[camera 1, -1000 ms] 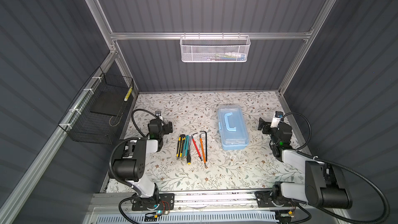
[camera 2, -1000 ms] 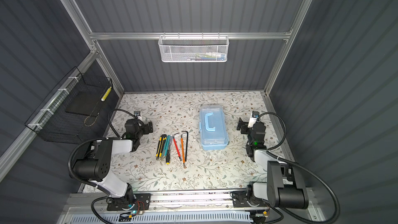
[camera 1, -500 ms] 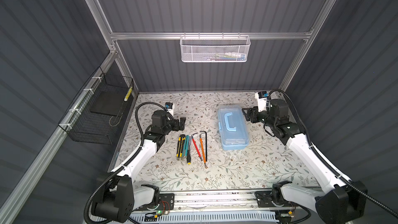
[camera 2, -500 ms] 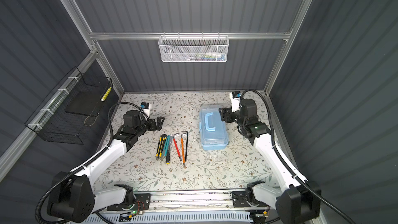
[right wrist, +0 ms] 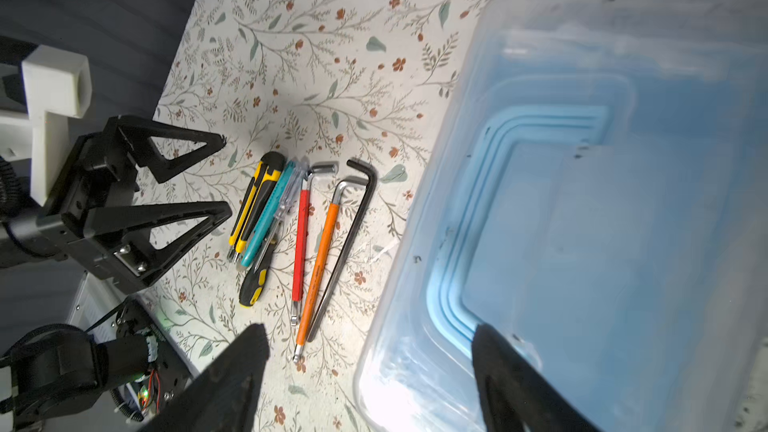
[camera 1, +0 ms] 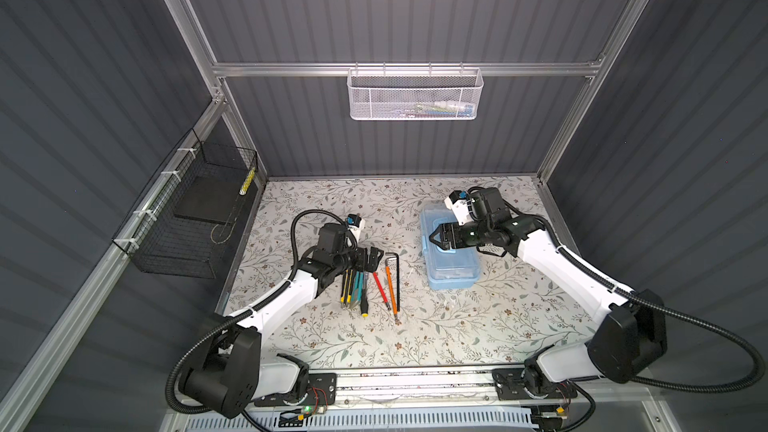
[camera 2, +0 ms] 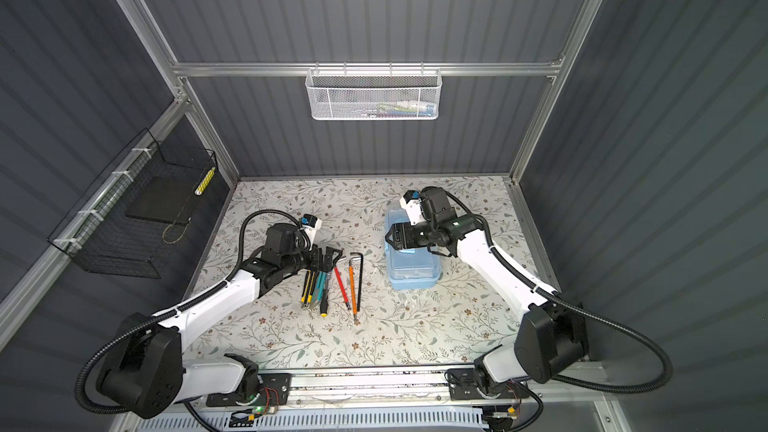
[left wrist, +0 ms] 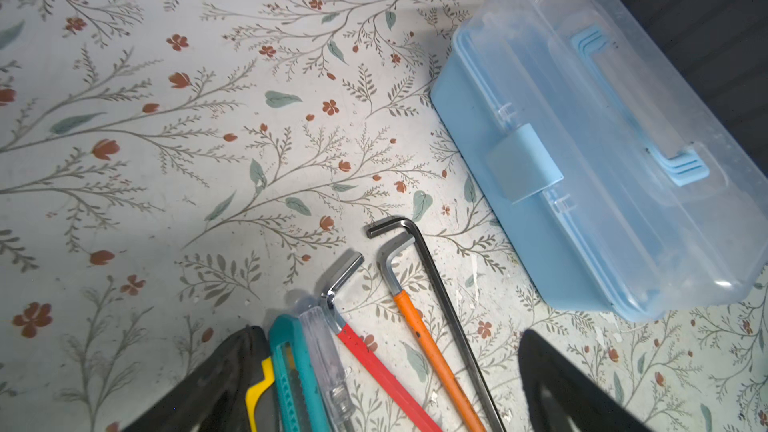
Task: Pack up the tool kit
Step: 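Raise both arms and move the grippers toward the blue tool box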
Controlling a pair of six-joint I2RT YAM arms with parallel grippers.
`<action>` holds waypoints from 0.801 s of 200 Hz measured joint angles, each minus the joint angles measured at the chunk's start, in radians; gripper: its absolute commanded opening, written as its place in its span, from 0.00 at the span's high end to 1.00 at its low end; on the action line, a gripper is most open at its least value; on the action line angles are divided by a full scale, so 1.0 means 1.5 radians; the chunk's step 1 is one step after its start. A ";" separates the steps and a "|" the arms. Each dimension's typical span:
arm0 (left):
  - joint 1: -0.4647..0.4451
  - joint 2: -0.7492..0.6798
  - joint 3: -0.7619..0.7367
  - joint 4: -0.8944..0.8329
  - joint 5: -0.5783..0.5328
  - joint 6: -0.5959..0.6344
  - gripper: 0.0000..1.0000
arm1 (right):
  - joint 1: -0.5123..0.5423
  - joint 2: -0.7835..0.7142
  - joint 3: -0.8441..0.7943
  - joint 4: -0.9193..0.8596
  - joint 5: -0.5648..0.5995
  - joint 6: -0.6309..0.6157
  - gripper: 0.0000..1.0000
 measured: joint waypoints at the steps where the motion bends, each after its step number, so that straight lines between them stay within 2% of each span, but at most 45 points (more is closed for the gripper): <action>1: -0.001 0.001 0.000 0.000 0.001 0.000 0.00 | 0.001 0.002 0.000 -0.001 0.000 0.001 0.21; 33: -0.013 0.010 0.000 0.012 0.004 -0.008 0.00 | 0.012 0.045 0.012 -0.011 0.002 0.009 0.21; 99: -0.029 0.018 -0.001 0.023 0.005 -0.012 0.00 | 0.026 0.117 0.051 -0.014 0.079 0.004 0.20; 160: -0.056 0.041 -0.011 0.033 -0.011 -0.012 0.00 | 0.032 0.136 0.058 0.009 0.080 0.018 0.19</action>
